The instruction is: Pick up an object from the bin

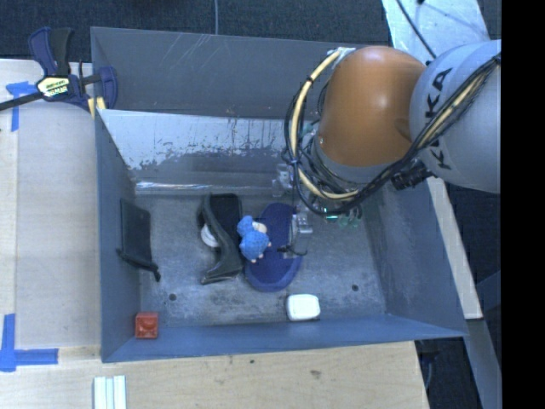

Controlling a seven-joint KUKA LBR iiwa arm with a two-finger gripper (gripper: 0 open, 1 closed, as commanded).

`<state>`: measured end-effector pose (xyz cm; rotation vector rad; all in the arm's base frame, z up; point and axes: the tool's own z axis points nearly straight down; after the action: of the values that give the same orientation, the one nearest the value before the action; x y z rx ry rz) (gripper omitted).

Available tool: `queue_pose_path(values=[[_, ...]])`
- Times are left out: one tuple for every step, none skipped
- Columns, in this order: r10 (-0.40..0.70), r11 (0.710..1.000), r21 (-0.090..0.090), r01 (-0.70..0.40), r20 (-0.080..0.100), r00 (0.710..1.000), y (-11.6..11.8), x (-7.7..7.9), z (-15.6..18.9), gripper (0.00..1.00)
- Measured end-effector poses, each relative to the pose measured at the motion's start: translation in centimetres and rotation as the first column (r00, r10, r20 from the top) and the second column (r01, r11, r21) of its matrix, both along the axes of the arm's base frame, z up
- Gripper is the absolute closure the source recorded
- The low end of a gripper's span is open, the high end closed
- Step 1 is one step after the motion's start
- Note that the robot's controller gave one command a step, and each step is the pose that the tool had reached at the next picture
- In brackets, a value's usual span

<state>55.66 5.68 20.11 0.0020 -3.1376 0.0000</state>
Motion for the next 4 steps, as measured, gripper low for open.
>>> queue_pose_path(values=[[0.226, 0.974, 0.001, -0.226, -0.003, 0.974, -0.37, 4.85, -13.16, 0.00], [0.223, 0.975, 0.001, -0.223, 0.001, 0.975, -0.40, 5.00, -12.92, 0.00], [0.221, 0.975, 0.002, -0.221, 0.004, 0.975, -0.42, 5.12, -12.73, 0.00], [0.218, 0.976, 0.002, -0.218, 0.007, 0.976, -0.45, 5.22, -12.57, 0.00]])
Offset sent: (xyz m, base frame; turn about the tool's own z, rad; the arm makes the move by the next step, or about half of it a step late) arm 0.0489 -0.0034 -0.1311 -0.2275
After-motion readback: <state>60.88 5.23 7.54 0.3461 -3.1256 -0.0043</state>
